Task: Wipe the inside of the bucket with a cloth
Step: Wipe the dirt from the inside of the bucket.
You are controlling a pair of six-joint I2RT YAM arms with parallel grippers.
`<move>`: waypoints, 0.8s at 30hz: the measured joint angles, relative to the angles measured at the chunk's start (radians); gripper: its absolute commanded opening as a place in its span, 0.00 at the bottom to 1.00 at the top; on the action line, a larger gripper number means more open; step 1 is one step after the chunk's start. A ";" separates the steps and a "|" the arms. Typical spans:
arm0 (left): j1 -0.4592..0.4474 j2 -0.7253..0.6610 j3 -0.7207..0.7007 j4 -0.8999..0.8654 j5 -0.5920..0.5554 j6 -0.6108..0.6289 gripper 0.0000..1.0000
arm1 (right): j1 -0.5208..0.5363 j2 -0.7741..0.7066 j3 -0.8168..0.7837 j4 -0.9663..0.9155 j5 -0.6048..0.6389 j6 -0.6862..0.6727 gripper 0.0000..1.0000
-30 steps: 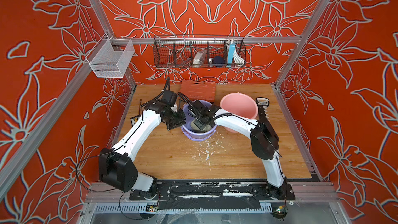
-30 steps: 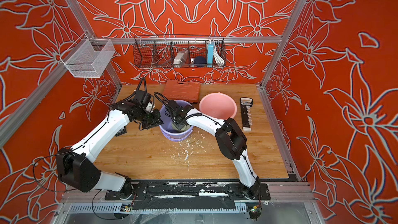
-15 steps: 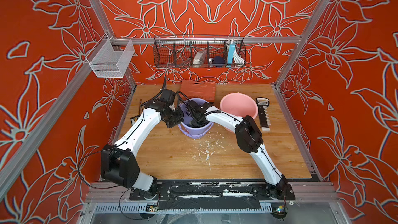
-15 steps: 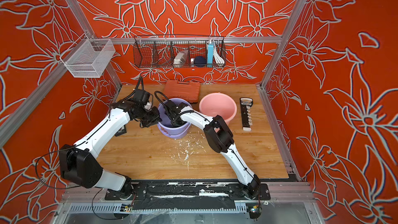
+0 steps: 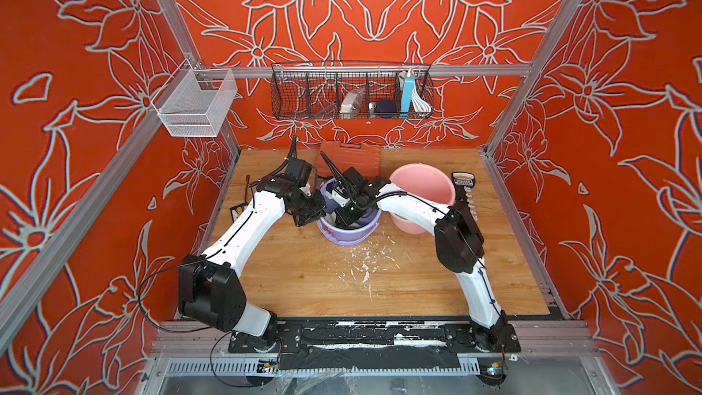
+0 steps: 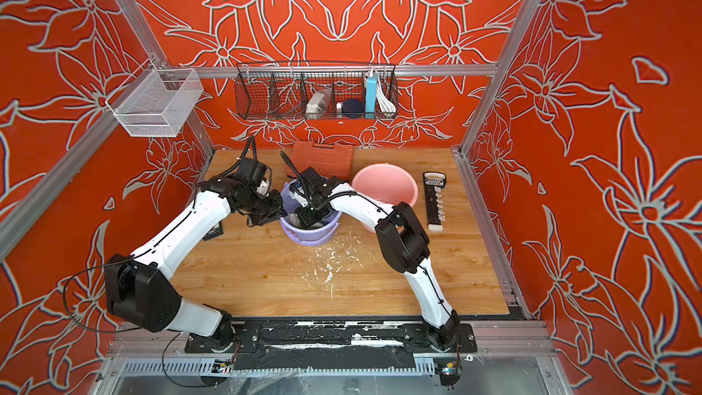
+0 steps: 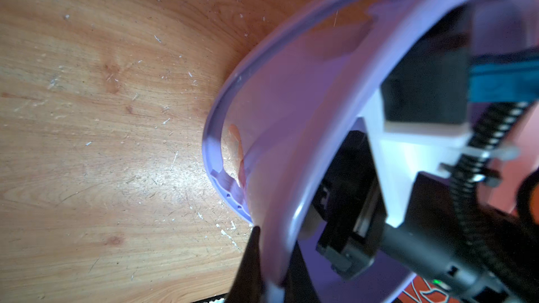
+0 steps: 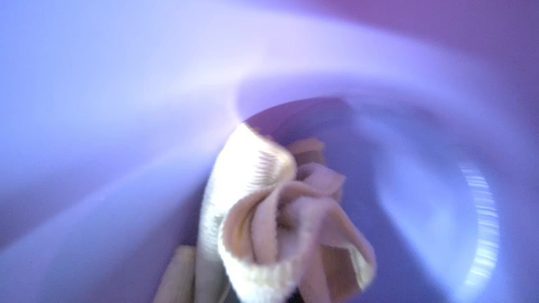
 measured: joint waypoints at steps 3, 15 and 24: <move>-0.003 0.000 0.001 0.002 0.004 0.002 0.00 | 0.000 0.000 0.035 -0.066 0.140 -0.022 0.00; 0.000 0.001 0.002 0.032 -0.004 -0.018 0.00 | 0.021 0.199 0.261 -0.285 0.575 -0.029 0.00; 0.020 -0.001 -0.023 0.061 -0.006 -0.051 0.00 | 0.032 0.312 0.381 -0.333 0.427 0.016 0.00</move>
